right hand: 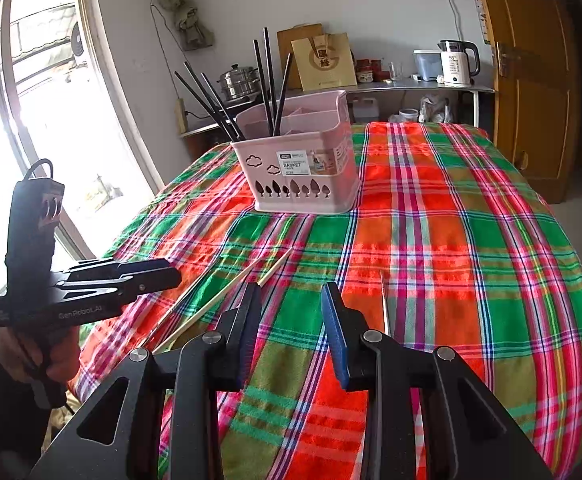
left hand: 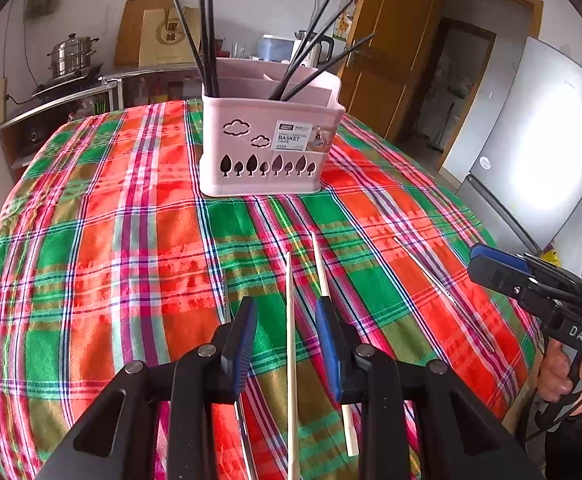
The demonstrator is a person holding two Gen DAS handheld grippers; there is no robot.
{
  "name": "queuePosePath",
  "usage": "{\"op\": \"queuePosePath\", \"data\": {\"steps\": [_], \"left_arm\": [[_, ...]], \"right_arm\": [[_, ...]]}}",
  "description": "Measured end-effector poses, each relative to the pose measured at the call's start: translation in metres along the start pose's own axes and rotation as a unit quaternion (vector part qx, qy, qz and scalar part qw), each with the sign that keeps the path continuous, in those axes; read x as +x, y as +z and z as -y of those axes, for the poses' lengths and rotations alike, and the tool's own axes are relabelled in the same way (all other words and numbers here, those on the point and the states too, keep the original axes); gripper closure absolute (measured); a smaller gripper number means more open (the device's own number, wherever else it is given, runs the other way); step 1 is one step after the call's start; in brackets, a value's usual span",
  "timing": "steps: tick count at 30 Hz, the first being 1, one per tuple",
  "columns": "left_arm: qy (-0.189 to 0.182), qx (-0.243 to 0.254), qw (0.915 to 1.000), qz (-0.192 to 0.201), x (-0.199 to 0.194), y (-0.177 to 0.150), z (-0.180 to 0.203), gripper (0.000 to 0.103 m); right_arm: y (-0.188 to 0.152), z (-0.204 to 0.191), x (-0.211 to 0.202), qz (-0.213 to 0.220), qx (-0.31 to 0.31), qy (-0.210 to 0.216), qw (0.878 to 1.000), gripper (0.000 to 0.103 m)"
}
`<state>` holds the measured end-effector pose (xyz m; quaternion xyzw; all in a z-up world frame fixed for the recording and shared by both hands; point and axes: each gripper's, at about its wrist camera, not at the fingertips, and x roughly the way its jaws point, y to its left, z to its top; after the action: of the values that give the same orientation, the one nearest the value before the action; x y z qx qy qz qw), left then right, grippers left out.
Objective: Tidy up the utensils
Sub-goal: 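Withdraw both tools from the basket toward the light chopsticks on the cloth, then close the right tool on a light wooden chopstick while the left tool grasps another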
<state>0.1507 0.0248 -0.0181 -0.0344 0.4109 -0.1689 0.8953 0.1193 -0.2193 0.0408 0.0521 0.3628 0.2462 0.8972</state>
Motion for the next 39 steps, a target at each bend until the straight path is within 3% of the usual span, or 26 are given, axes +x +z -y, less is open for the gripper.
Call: {"op": "queuePosePath", "data": {"steps": [3, 6, 10, 16, 27, 30, 39], "left_arm": [[-0.004, 0.004, 0.9997, -0.025, 0.021, 0.003, 0.002, 0.074], [0.009, 0.000, 0.9988, -0.048, 0.040, 0.005, 0.000, 0.085], [0.006, -0.004, 0.9981, -0.060, 0.052, 0.005, -0.002, 0.089], [0.001, -0.009, 0.9983, -0.058, 0.050, 0.002, -0.003, 0.090], [0.002, -0.041, 0.9990, -0.020, 0.020, 0.005, -0.024, 0.090], [0.001, -0.048, 0.9987, -0.019, 0.018, 0.006, -0.028, 0.090], [-0.015, -0.031, 0.9984, -0.044, 0.034, 0.007, -0.011, 0.090]], "right_arm": [[0.000, 0.001, 0.006, -0.009, 0.003, 0.002, 1.000, 0.071], [0.002, 0.001, 0.016, -0.021, 0.010, 0.005, 1.000, 0.071], [0.005, -0.002, 0.036, -0.040, 0.019, 0.016, 0.999, 0.074], [0.006, -0.007, 0.067, -0.067, 0.030, 0.026, 0.997, 0.075], [0.008, -0.025, 0.110, -0.106, 0.034, 0.028, 0.993, 0.076], [0.007, -0.029, 0.122, -0.119, 0.021, 0.007, 0.993, 0.088], [0.004, -0.009, 0.105, -0.145, -0.030, -0.005, 0.989, 0.094]]}}
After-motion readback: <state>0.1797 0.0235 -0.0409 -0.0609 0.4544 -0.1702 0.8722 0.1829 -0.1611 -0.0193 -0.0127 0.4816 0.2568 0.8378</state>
